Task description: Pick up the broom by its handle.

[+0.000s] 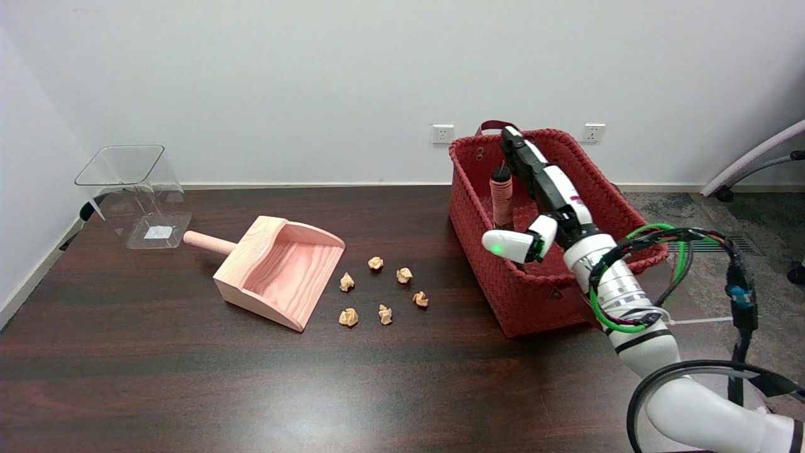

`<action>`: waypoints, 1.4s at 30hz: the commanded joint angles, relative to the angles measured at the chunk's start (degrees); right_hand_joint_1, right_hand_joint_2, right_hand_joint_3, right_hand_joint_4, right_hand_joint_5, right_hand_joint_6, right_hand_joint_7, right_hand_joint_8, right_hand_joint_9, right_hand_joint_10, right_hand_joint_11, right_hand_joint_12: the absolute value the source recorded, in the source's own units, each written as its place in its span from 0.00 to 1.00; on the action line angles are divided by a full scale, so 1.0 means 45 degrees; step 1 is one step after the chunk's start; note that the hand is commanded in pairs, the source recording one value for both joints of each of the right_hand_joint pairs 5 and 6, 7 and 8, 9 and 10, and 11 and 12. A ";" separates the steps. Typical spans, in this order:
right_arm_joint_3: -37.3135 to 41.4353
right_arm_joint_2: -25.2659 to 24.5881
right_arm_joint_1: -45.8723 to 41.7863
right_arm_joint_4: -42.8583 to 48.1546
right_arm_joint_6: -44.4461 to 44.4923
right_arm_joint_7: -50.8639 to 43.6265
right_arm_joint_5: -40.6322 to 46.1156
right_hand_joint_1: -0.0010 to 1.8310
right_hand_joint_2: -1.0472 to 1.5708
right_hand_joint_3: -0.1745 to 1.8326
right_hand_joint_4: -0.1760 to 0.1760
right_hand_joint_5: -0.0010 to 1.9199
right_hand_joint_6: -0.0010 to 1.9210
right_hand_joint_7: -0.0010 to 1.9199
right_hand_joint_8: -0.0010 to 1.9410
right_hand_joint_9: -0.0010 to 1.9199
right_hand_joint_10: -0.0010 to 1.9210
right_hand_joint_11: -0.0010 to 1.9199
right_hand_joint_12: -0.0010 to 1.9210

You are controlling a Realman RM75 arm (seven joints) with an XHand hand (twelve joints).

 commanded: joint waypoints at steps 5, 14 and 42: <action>-0.0353 -0.0670 0.1029 0.0230 -0.1677 -0.0782 0.0276 0.56 0.18 0.70 0.50 0.06 0.06 0.06 0.06 0.06 0.06 0.06 0.06; -0.0404 -0.0670 0.1012 0.0192 -0.1534 -0.0690 0.0317 0.57 0.26 0.61 0.50 0.18 0.18 0.49 0.48 0.18 0.18 0.18 0.18; -0.0380 -0.1014 0.1035 0.0089 -0.1035 -0.0782 0.0533 0.61 0.31 0.61 0.50 1.00 1.00 1.00 0.99 1.00 1.00 1.00 1.00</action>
